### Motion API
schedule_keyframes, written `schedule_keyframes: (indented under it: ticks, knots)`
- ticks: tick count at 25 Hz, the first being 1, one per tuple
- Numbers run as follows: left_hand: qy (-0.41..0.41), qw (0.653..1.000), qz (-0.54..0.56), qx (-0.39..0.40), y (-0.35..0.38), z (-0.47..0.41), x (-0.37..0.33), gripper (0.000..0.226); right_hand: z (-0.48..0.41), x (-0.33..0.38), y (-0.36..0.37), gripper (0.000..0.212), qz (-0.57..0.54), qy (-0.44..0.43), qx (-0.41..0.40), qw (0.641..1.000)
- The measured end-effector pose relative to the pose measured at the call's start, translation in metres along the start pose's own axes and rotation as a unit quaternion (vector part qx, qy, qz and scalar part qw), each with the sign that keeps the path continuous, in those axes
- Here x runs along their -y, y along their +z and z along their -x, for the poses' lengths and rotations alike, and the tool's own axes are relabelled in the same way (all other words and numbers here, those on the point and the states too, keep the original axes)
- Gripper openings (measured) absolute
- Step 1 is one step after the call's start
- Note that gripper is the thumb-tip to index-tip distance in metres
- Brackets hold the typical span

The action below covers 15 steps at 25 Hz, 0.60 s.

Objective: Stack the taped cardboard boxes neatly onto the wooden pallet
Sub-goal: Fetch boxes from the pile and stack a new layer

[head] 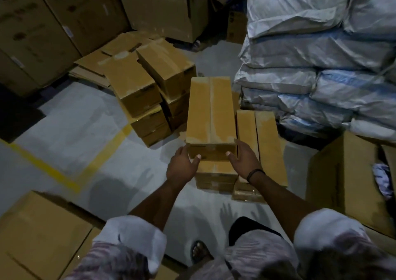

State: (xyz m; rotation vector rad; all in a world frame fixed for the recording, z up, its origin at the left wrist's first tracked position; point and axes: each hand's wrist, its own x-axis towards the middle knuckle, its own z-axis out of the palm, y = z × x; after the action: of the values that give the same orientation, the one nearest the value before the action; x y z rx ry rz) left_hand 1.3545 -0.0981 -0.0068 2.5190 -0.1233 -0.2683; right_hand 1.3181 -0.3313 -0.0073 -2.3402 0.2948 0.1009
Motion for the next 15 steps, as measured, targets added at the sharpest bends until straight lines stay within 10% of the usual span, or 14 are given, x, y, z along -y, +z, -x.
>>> schedule_keyframes:
  ticks: [15]
  knots:
    - [-0.097,0.989,-0.073,0.082,0.044,-0.295,0.003,0.078,-0.322,-0.057,0.013,0.070,0.130,0.051,0.086,0.986]
